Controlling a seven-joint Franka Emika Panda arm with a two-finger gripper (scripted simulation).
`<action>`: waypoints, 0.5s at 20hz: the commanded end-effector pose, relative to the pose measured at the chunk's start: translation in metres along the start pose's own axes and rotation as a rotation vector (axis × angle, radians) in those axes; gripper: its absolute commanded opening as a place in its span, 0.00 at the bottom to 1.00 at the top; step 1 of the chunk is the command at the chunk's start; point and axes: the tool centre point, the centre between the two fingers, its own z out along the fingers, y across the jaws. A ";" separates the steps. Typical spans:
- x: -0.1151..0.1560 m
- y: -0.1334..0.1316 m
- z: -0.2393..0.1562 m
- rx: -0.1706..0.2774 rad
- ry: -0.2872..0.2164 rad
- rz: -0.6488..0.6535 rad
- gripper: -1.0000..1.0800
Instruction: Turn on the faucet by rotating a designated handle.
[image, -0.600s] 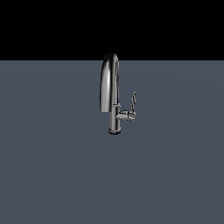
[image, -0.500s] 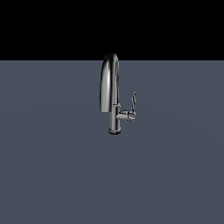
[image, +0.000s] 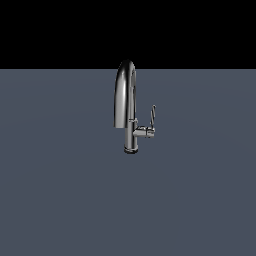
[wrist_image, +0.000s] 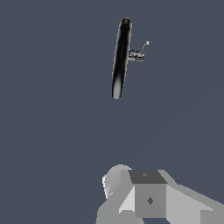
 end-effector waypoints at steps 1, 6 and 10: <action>0.007 0.000 0.001 0.019 -0.016 0.019 0.00; 0.027 0.001 0.003 0.074 -0.061 0.074 0.00; 0.049 0.003 0.007 0.134 -0.110 0.133 0.00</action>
